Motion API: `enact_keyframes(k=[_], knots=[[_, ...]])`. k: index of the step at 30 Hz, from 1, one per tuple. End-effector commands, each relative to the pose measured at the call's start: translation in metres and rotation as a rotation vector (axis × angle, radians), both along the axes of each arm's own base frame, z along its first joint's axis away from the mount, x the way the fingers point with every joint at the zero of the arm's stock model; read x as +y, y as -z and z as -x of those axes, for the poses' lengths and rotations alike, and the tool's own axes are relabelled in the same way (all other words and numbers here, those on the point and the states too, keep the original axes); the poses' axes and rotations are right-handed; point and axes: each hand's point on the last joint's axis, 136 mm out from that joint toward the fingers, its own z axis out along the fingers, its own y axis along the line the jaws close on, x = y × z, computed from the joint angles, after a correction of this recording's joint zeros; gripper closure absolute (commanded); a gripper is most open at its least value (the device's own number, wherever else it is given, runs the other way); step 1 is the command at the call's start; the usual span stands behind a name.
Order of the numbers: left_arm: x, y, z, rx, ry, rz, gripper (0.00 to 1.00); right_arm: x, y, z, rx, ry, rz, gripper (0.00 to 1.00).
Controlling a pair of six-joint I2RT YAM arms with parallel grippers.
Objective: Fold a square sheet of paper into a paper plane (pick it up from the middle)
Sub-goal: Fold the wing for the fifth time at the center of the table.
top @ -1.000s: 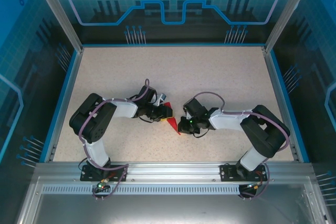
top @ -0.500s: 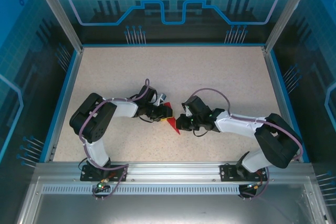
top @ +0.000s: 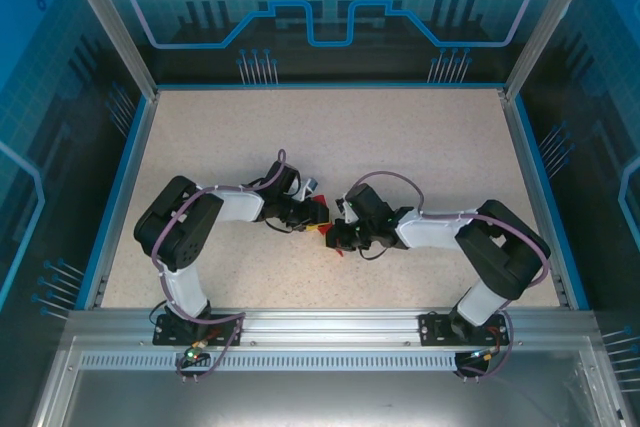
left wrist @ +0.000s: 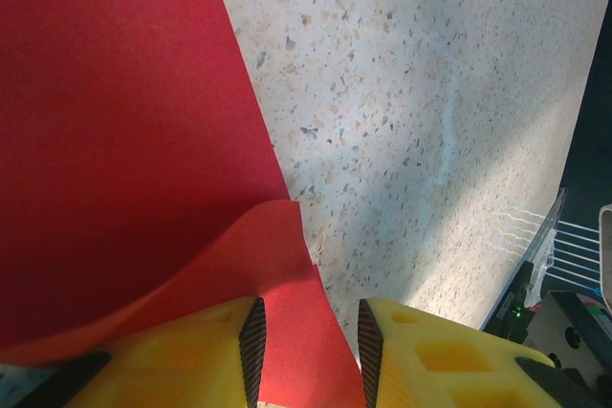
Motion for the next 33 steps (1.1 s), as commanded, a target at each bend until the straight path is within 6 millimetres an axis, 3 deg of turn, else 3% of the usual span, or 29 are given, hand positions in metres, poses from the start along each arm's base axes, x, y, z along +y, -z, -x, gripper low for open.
enact_keyframes(k=[1, 6, 13, 17, 23, 33], knots=[[0.012, 0.034, 0.012, 0.061, 0.008, -0.092, 0.64, -0.001, 0.003, -0.004, 0.005, -0.003, 0.025, 0.93], [0.011, 0.035, 0.012, 0.06, 0.01, -0.094, 0.64, -0.02, 0.029, -0.003, 0.067, 0.042, 0.078, 0.93], [0.012, 0.038, 0.012, 0.064, 0.014, -0.101, 0.65, -0.037, 0.054, 0.014, 0.147, 0.07, 0.098, 0.93], [0.013, 0.04, 0.013, 0.07, 0.016, -0.108, 0.65, -0.039, 0.051, 0.017, 0.149, 0.088, 0.042, 0.93], [0.013, 0.04, 0.013, 0.072, 0.015, -0.11, 0.66, -0.036, 0.024, 0.018, 0.097, 0.057, 0.006, 0.91], [0.013, 0.04, 0.013, 0.076, 0.02, -0.109, 0.66, -0.066, 0.068, 0.043, 0.216, 0.079, 0.175, 0.92]])
